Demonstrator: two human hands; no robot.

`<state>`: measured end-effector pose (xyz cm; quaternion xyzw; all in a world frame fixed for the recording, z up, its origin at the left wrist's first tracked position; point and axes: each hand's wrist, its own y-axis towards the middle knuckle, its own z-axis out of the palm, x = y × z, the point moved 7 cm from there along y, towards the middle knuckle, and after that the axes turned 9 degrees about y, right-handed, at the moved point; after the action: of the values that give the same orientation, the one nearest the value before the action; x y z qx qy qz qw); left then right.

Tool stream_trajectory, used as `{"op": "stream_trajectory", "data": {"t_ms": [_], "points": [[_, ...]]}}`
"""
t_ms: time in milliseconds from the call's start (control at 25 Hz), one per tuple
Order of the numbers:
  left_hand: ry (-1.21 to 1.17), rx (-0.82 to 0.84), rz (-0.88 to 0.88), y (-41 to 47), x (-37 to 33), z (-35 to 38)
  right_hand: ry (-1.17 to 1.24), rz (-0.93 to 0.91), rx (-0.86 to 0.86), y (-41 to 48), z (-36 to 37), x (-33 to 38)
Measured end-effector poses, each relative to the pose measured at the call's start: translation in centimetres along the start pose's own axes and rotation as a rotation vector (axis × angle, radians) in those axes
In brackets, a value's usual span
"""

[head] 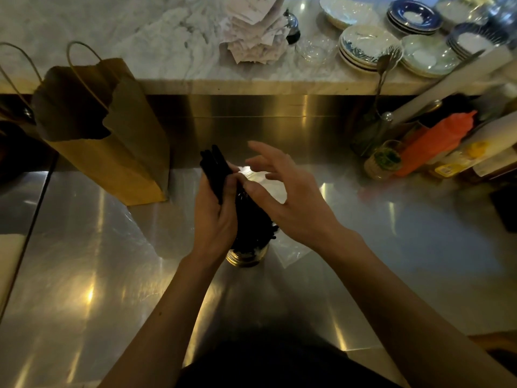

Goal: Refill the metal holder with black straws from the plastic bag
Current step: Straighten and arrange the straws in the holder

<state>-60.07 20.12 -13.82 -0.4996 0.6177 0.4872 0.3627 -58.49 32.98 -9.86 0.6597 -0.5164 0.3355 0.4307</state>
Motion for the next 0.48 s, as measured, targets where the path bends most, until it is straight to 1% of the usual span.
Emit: {"op": "stream_trajectory", "data": {"t_ms": [80,160,280,360,480], "points": [[0.001,-0.041,0.019,-0.1,-0.7,-0.8,0.027,-0.049,-0.035,0.0,-0.1,0.7],[0.007,-0.032,-0.002,-0.4,-0.2,-0.7,0.063,-0.041,-0.036,0.2,0.1,0.6],[0.015,0.078,-0.085,-1.3,2.2,1.3,0.128,0.036,0.046,0.2,1.2,-0.4],[0.043,0.133,-0.100,-1.7,3.5,2.3,0.146,0.067,0.104,0.0,1.9,-0.9],[0.099,0.183,-0.060,-1.8,3.9,3.0,0.091,0.067,0.081,0.1,1.7,-1.4]]}}
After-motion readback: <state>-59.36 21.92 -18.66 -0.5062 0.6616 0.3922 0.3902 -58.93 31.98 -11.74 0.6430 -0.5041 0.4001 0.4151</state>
